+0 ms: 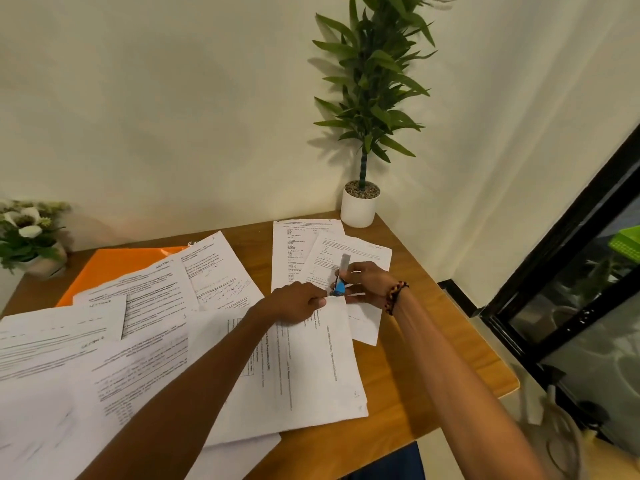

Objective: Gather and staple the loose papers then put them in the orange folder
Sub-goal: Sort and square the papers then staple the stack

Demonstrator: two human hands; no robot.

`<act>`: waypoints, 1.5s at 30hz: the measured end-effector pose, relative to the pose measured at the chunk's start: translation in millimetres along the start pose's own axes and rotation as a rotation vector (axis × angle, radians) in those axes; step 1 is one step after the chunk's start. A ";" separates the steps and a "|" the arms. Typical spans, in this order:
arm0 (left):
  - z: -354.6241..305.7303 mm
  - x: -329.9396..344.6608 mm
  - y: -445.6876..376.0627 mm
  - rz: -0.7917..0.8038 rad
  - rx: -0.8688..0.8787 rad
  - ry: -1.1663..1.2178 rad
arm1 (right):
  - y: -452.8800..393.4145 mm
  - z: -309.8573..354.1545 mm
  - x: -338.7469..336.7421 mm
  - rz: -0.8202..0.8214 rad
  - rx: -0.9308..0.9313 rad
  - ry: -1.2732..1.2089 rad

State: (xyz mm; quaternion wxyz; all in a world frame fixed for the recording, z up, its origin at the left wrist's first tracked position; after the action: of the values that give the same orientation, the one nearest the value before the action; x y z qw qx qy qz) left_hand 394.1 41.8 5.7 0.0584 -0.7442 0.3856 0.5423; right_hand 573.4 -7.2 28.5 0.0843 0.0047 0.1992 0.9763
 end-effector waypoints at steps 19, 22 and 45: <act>11.0 -12.7 19.8 0.194 -0.054 -0.055 | -1.4 -3.9 41.1 0.127 0.205 0.160; 10.6 -12.3 21.9 0.226 -0.036 -0.057 | 0.8 -3.6 43.6 0.144 0.224 0.155; 55.1 -73.4 37.8 -0.329 -0.193 1.016 | 7.2 -25.2 14.3 -0.274 -0.202 -0.712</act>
State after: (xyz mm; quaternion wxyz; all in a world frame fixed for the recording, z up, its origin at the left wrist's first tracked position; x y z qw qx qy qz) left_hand 319.6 80.8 58.5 -0.1197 -0.9652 0.1921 0.1310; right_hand 557.1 -21.2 7.7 0.2779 0.3080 0.0590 0.9080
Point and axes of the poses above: each hand's wrist, its own y-axis away from the middle knuckle, its own x-axis out of the palm, z = x × y, the point moved 3 cm from there along -y, towards the middle knuckle, and after that the axes turned 8 degrees about -x, right-handed, at the moved point
